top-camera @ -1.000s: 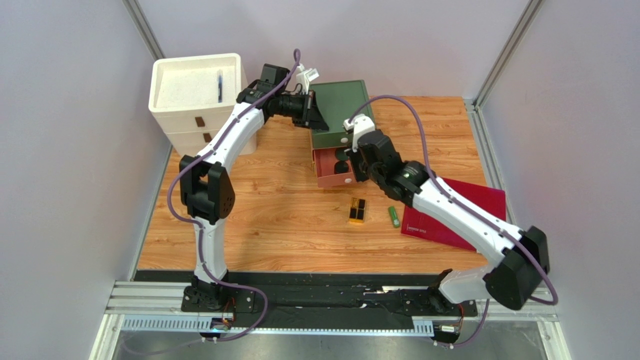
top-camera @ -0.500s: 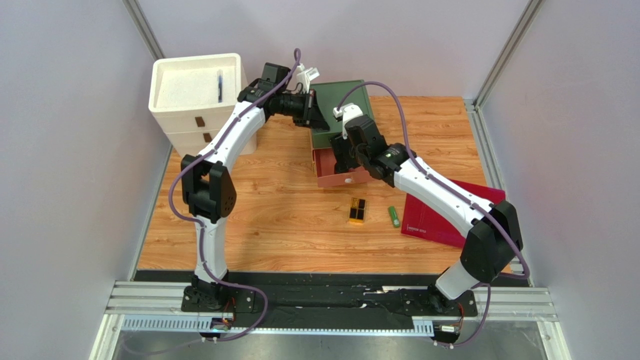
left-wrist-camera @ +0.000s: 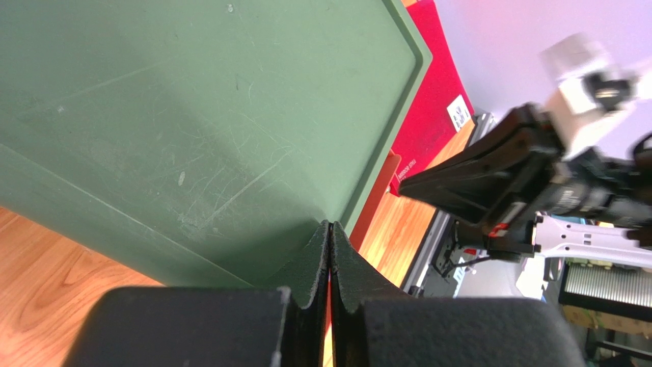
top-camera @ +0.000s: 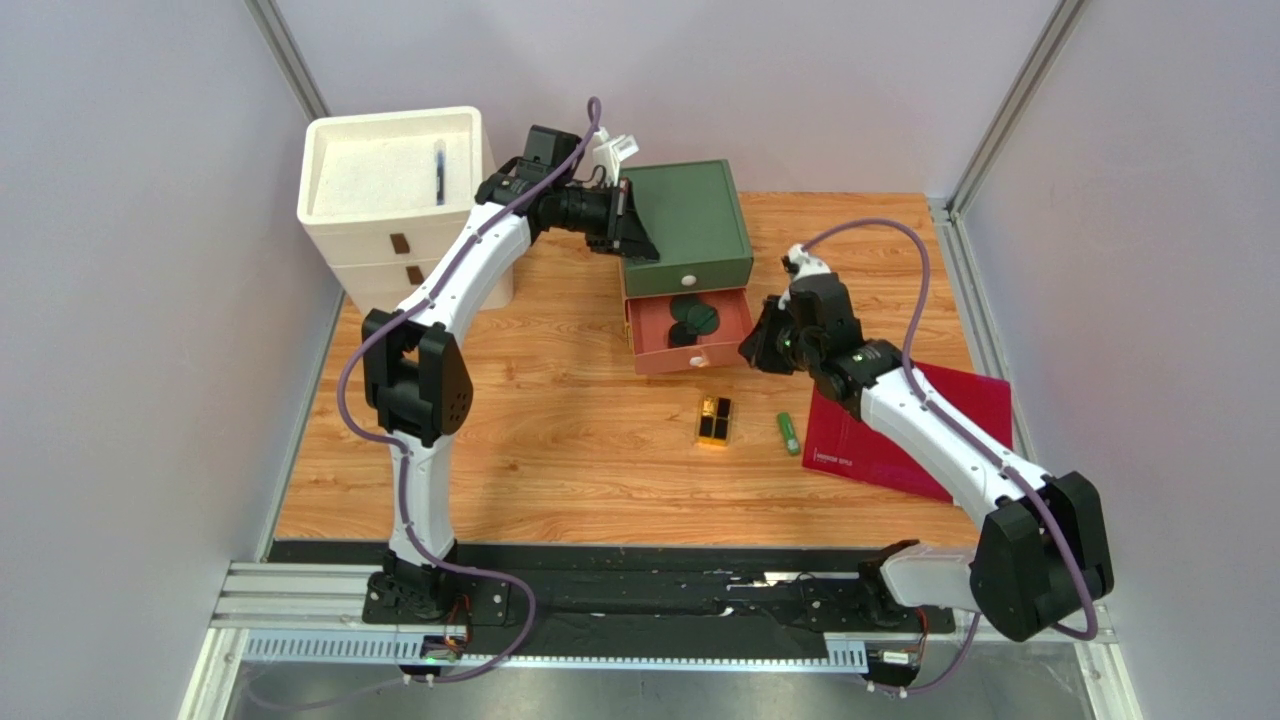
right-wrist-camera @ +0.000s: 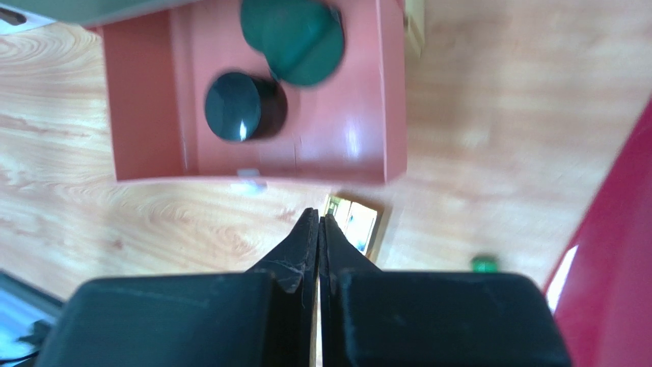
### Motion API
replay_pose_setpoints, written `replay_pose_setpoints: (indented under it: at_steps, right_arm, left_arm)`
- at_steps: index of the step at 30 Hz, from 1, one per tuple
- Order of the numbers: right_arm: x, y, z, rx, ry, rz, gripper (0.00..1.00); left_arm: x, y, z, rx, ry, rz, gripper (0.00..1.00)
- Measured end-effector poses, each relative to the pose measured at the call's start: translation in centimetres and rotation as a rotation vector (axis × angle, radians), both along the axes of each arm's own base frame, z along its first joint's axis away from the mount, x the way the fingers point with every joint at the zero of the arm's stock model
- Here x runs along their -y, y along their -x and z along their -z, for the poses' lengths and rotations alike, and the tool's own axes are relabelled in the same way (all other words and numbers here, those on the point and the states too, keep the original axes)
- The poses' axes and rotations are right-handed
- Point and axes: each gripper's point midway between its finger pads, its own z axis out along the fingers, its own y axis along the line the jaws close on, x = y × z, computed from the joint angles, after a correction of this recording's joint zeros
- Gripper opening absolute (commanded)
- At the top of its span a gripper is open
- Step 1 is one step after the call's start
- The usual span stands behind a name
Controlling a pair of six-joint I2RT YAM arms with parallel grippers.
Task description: Organize the makeup
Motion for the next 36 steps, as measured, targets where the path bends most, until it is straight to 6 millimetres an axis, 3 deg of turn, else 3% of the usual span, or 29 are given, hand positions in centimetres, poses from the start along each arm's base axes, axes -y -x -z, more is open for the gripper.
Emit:
replay_pose_setpoints:
  at_steps: [4,11,20,28,33,36]
  right_arm:
    - [-0.5,2.0,2.4,-0.102,-0.113,0.028,0.00]
    - [-1.9,1.8,0.4,-0.057,-0.233,0.012,0.00]
    - [-2.0,1.9,3.1,-0.127,-0.241,0.043,0.00]
    - [-2.3,0.4,4.7,-0.140,-0.230,0.059,0.00]
    - [-3.1,-1.6,5.7,-0.151,-0.228,0.063,0.00]
    - [-3.9,-3.4,5.1,-0.130,-0.241,0.057,0.00]
  left_arm:
    - [0.0,0.0,0.0,0.000,0.000,0.000,0.00]
    - [0.0,0.0,0.0,0.000,0.000,0.000,0.00]
    - [0.0,0.0,0.0,-0.001,-0.002,0.000,0.00]
    - [-0.1,0.1,0.0,0.002,-0.006,0.002,0.00]
    - [-0.1,0.1,0.1,0.004,-0.008,0.004,0.00]
    - [-0.1,0.1,0.1,0.005,-0.008,0.006,0.00]
